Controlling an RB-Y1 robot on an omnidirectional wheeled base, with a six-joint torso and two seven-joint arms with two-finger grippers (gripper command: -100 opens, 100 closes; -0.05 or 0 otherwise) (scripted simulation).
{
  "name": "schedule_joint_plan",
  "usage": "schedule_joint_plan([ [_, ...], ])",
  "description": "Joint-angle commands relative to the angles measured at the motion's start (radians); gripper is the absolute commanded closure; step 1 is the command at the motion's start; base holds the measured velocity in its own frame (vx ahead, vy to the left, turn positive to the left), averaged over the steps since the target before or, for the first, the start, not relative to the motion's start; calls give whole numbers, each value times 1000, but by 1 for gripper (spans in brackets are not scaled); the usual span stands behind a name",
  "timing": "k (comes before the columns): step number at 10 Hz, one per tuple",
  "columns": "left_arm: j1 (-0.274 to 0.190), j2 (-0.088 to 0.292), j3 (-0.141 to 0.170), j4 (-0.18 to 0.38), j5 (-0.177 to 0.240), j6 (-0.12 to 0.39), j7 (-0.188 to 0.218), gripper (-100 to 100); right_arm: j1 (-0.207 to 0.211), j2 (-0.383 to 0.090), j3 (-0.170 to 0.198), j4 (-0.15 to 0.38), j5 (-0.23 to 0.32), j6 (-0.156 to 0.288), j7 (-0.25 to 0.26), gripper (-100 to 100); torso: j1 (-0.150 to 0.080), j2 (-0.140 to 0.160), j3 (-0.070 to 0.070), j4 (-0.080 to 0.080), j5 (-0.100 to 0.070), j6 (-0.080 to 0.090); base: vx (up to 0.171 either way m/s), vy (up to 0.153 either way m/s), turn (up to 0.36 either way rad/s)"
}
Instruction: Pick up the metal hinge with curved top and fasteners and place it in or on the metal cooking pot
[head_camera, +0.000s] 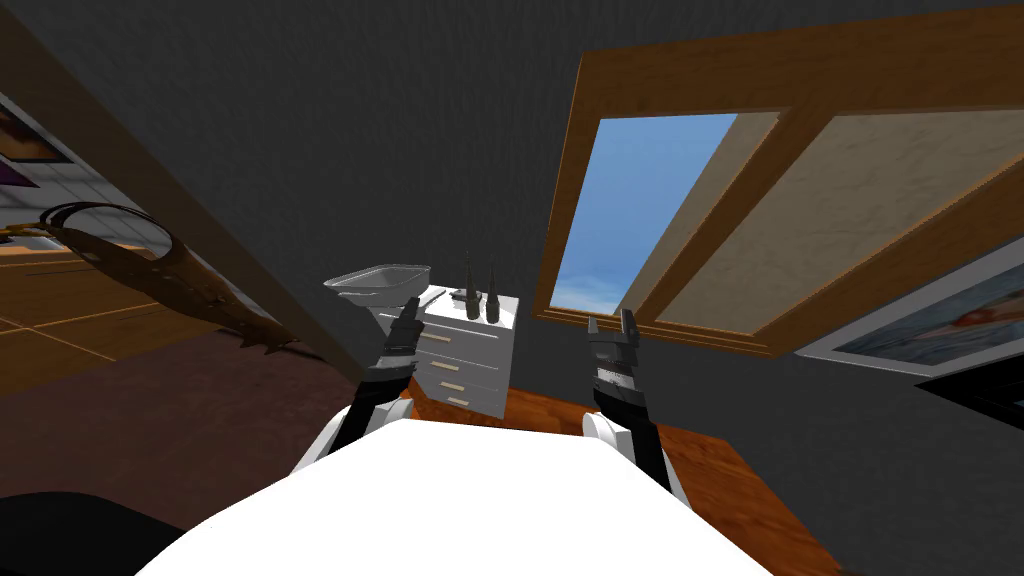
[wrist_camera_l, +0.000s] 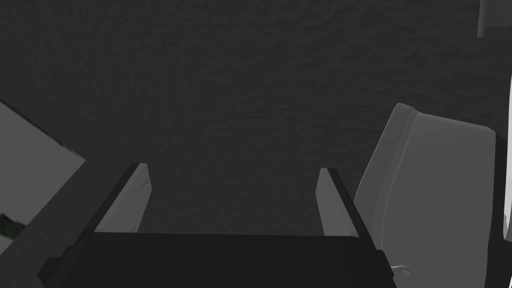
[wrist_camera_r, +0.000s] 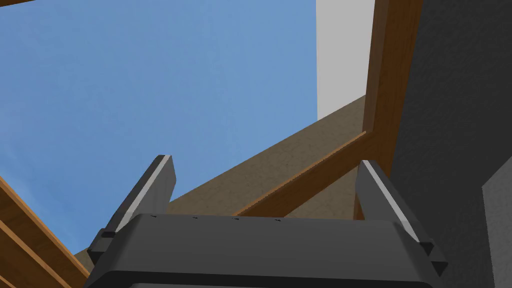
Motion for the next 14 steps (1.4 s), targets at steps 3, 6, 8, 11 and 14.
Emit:
schedule_joint_plan([
  [3,-38,59,18,-24,3,95,2,-100,0,0,0,0,0,0,0,0,2,-1,0,0,0,0,6,33,-55],
  [6,-71,76,33,-44,5,169,4,-100,0,0,0,0,0,0,0,0,3,0,0,0,1,0,1,38,-45],
  [8,-90,81,42,-55,7,212,5,-100,0,0,0,0,0,0,0,0,2,0,0,0,1,0,0,29,-42],
  [11,-111,85,51,-67,8,274,7,-100,0,0,0,0,0,0,0,0,2,0,0,0,0,0,2,31,-44],
  [14,-156,92,72,-93,12,366,11,-100,0,0,0,0,0,0,0,0,2,-1,0,0,1,0,5,37,-55],
])
